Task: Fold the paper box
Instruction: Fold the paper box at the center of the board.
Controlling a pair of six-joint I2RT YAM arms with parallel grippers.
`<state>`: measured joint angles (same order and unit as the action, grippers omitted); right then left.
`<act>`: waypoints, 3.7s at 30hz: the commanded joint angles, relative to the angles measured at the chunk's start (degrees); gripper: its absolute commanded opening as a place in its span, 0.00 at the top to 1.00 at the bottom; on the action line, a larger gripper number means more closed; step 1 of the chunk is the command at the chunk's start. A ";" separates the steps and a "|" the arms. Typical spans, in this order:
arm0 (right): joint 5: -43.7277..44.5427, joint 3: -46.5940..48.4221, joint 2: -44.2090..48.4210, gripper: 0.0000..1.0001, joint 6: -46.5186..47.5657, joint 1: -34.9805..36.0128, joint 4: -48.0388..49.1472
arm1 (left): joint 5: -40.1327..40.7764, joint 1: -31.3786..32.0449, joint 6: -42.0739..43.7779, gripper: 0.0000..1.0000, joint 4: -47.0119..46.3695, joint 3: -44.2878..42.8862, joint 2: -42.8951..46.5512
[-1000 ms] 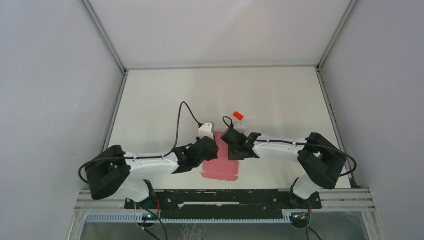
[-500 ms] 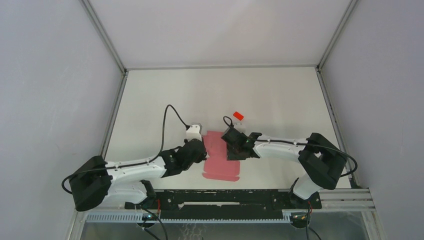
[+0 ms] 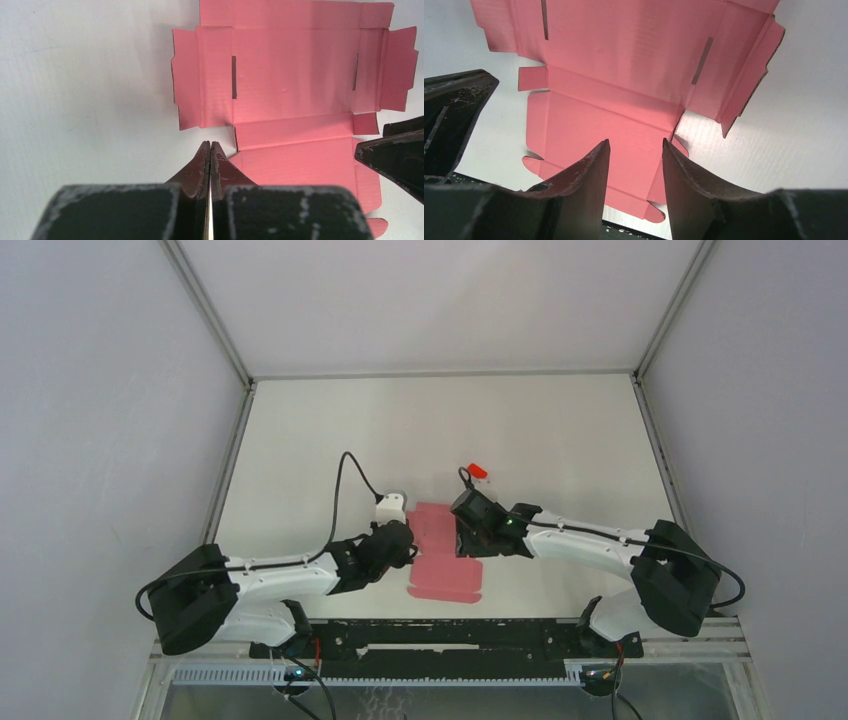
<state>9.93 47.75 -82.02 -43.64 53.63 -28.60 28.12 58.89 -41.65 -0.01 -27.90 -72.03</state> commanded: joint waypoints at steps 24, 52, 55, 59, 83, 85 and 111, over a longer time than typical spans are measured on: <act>-0.43 -4.68 8.31 0.83 -0.21 -6.21 0.14 | -4.98 -3.70 -0.89 1.00 -9.30 1.11 -3.99; -3.76 -5.08 2.15 0.84 0.00 -6.99 4.89 | -6.48 -3.70 -0.28 1.00 -8.95 -1.15 -4.08; -3.91 -5.03 1.96 0.85 0.10 -7.03 5.06 | -6.80 -3.67 -0.28 1.00 -9.01 -1.41 -4.09; -4.26 -5.08 1.48 0.84 0.07 -6.98 5.49 | -7.17 -3.61 -0.28 1.00 -9.13 -1.63 -4.09; -5.22 -5.03 -3.39 0.84 0.50 -7.05 8.27 | -8.08 -2.83 -0.28 1.00 -9.31 -3.56 -5.31; -5.12 -5.03 -3.99 0.84 0.52 -6.99 8.44 | -8.08 -2.74 -0.28 1.00 -9.26 -3.65 -5.32; -5.44 -5.03 -8.50 0.84 0.67 -6.95 9.47 | -9.19 -1.73 -0.91 1.00 -10.79 -4.44 -9.72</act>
<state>3.77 43.33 -87.96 -43.77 46.85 -17.32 19.27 56.77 -42.09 -8.54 -30.98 -81.14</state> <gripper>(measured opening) 0.160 0.005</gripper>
